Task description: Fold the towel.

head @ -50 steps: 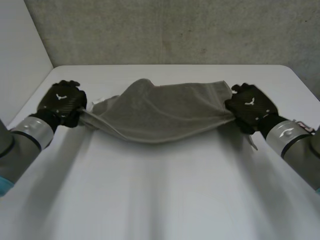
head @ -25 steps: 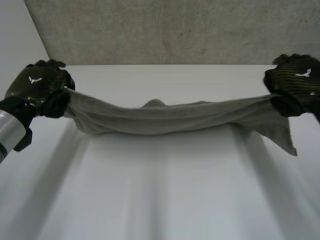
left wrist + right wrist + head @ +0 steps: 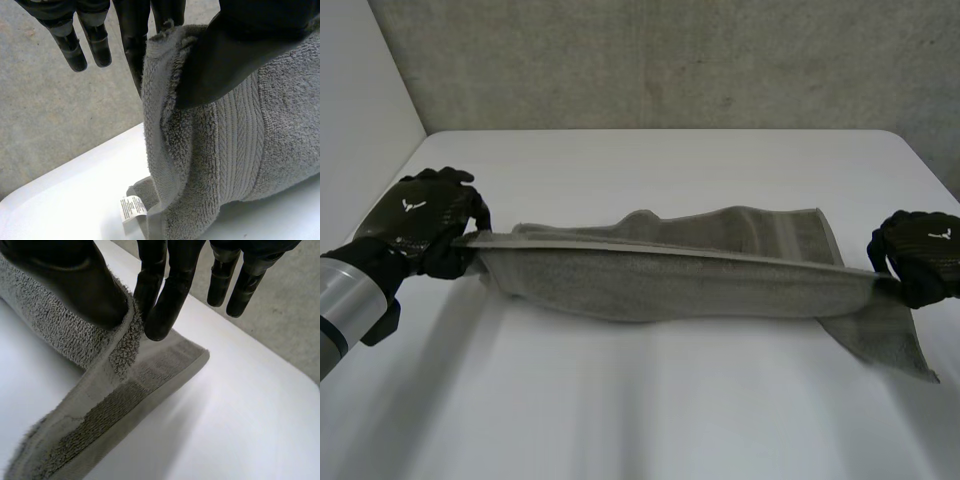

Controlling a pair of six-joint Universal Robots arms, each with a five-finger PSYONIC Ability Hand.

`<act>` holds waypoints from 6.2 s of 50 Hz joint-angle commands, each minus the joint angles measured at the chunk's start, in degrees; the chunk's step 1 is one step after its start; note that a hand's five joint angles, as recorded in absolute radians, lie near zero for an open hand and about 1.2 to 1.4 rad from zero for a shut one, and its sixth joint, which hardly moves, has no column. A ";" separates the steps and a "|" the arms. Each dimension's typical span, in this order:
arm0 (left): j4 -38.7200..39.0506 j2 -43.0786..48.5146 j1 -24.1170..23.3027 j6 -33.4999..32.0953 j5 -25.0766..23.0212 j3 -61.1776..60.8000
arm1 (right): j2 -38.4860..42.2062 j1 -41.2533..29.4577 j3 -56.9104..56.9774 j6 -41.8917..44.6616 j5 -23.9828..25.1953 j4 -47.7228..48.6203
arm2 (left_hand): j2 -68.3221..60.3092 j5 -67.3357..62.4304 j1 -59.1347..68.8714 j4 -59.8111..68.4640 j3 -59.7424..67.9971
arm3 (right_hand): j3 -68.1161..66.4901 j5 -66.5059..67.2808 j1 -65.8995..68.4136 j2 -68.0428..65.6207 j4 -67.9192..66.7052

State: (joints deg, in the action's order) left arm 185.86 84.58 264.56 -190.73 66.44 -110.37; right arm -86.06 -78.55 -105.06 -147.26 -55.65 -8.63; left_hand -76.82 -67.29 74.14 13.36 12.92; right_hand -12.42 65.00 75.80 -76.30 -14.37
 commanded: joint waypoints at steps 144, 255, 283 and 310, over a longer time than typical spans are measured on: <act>6.80 24.93 -6.43 -5.53 12.75 11.67 | 25.76 -10.57 6.09 -0.04 -11.68 27.25 | 65.59 66.07 -62.92 -3.36 -2.92 | 2.42 -34.97 -35.77 36.27 4.37; 11.28 38.73 -11.70 -13.35 13.89 17.03 | 22.25 9.12 8.03 9.36 8.80 23.22 | -3.18 -2.71 5.86 -3.36 -2.92 | 2.42 5.00 4.20 -3.70 4.37; 11.19 31.43 -12.41 -12.56 13.89 12.55 | 21.37 8.77 6.18 8.40 7.57 14.16 | 5.88 6.35 -3.20 -3.36 -2.92 | 2.42 -20.50 -21.31 21.81 4.37; 11.19 31.52 -10.21 -12.48 13.81 12.81 | 22.52 8.50 6.01 2.15 1.59 18.73 | 5.20 5.68 -2.53 -3.36 -2.92 | 2.42 -22.02 -22.82 23.32 4.37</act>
State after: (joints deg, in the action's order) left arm 197.02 116.09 254.31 -203.22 80.24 -97.61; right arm -63.58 -69.87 -99.02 -144.79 -54.11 9.16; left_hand -73.13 -62.29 71.78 13.36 12.92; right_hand -12.42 43.37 53.64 -55.35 -14.37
